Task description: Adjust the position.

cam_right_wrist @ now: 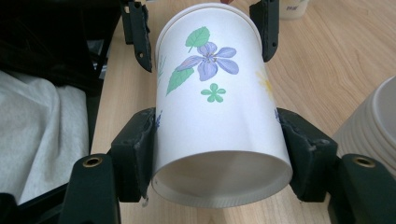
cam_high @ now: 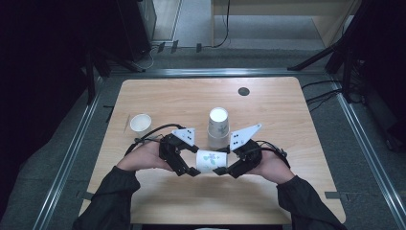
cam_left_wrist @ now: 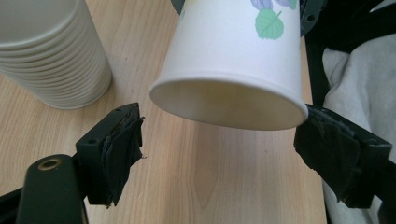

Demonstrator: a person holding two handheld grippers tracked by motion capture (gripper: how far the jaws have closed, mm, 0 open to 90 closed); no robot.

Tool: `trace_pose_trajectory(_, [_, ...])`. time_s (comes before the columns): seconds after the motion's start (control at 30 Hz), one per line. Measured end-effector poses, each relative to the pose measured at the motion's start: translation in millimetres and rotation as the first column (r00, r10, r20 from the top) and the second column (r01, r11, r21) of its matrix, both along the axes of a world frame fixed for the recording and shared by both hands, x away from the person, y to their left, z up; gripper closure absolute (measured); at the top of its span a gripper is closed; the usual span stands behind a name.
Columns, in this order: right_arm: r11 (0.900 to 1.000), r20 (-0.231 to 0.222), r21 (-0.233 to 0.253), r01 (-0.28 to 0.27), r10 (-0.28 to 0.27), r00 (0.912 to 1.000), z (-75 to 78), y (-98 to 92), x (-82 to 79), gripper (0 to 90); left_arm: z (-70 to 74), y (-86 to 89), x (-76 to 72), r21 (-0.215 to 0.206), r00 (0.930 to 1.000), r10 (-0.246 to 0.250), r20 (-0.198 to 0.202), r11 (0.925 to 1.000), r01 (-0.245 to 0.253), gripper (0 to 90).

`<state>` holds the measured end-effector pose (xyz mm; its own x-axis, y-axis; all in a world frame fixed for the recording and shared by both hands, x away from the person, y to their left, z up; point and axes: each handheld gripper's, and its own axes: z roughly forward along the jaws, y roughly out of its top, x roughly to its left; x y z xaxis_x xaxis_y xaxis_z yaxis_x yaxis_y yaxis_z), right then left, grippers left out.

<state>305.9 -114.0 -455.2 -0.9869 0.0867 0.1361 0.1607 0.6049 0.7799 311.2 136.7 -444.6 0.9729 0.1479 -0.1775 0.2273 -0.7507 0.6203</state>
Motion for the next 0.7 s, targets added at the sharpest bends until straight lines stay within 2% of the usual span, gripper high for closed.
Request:
trace_pose_trajectory(0.3, [1.0, 0.002, 0.029, -0.001, 0.001, 1.0, 3.6, -4.1, 0.1, 35.1, -7.6, 7.7, -0.2, -0.106, 0.9986, 0.036, -0.038, 0.9936, -0.04, 13.5])
trace_pose_trajectory(0.4, [0.999, -0.002, 0.037, -0.001, 0.001, 1.0, 4.1, -4.3, 0.3, 35.1, -7.5, 5.2, -2.5, -0.126, 0.9988, 0.038, -0.033, 0.9912, -0.041, 13.1])
trace_pose_trajectory(0.57, [0.999, -0.006, 0.042, -0.004, 0.004, 1.0, 4.6, -4.0, -0.1, 35.1, -10.1, 1.7, -3.6, -0.197, 0.9982, 0.021, -0.056, 0.9799, -0.032, 14.1])
trace_pose_trajectory(0.7, [0.999, -0.014, 0.053, -0.005, 0.006, 0.9999, 4.7, -3.3, -0.5, 35.0, -13.6, -1.7, -4.6, -0.194, 0.9987, 0.015, -0.049, 0.9806, -0.025, 14.9])
